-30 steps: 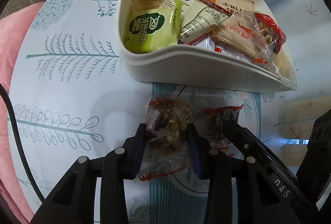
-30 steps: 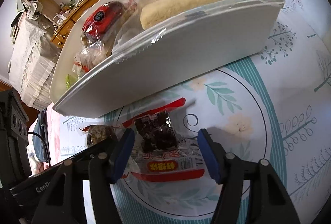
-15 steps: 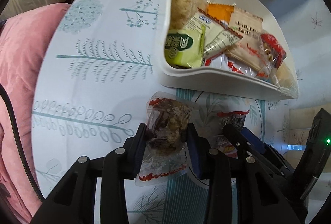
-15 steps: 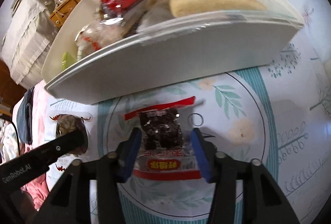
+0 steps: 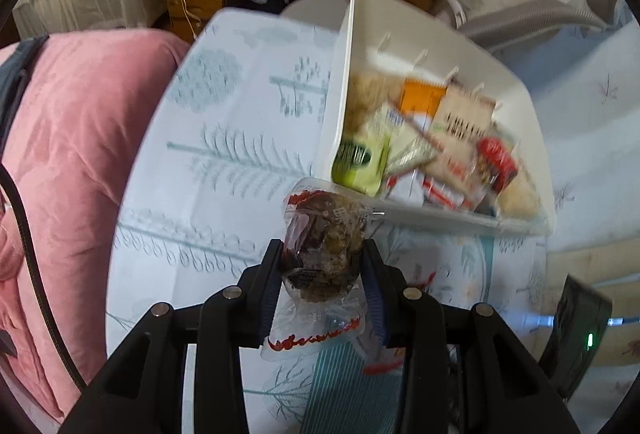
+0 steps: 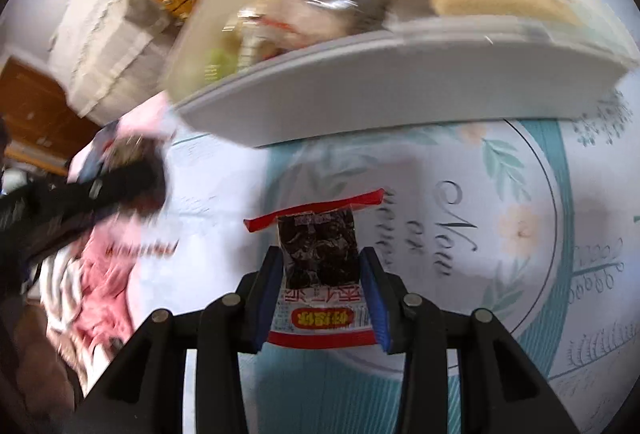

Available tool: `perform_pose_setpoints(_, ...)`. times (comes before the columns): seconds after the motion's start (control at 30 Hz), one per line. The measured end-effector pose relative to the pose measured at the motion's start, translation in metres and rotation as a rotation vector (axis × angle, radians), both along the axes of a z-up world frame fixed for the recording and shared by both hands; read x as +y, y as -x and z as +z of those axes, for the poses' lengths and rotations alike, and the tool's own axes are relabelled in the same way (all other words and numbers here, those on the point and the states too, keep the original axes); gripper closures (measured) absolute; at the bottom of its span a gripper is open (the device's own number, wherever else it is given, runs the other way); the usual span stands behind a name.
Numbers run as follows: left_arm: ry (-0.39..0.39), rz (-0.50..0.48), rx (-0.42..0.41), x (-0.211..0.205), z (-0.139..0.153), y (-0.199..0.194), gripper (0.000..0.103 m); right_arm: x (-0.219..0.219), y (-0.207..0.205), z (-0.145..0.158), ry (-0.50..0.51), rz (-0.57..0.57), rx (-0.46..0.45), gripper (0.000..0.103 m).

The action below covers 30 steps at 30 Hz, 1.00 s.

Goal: Organize snacks
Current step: 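Lift both bags into the white basket and open both grippers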

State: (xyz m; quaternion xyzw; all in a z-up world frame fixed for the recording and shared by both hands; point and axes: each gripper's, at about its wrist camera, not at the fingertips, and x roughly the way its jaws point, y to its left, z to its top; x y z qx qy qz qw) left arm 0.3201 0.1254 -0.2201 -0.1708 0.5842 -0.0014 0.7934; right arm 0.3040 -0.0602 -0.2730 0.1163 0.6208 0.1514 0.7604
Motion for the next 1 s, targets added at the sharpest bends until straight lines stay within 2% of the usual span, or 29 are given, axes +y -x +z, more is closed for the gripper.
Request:
perform_pose_setpoints(0.2, -0.010, 0.037, -0.097, -0.001, 0.033, -0.018, 0.066, 0.001, -0.003, 0.045, -0.093, 0.125, -0.114, 0.064)
perform_pose_setpoints(0.33, -0.005, 0.061, -0.160, -0.007, 0.052, -0.031, 0.066, -0.006, -0.009, 0.072, -0.091, 0.151, -0.220, 0.064)
perform_pose_setpoints(0.5, -0.033, 0.044, -0.239, -0.030, 0.067, -0.049, 0.066, -0.027, -0.023, 0.093, -0.045, 0.096, -0.325, 0.063)
perform_pose_setpoints(0.77, -0.045, 0.027, -0.321, -0.064, 0.071, -0.075, 0.066, -0.077, -0.053, 0.101, 0.065, -0.017, -0.466, 0.063)
perform_pose_setpoints(0.9, -0.020, 0.036, -0.369, -0.073, 0.069, -0.084, 0.066, -0.098, -0.065, 0.102, 0.144, -0.053, -0.540, 0.062)
perform_pose_setpoints(0.93, -0.010, 0.046, -0.377, -0.073, 0.068, -0.086, 0.063, -0.102, -0.068, 0.100, 0.158, -0.063, -0.557, 0.062)
perform_pose_setpoints(1.0, 0.046, 0.055, -0.390, -0.073, 0.063, -0.090, 0.052, -0.107, -0.070, 0.098, 0.184, -0.076, -0.569, 0.061)
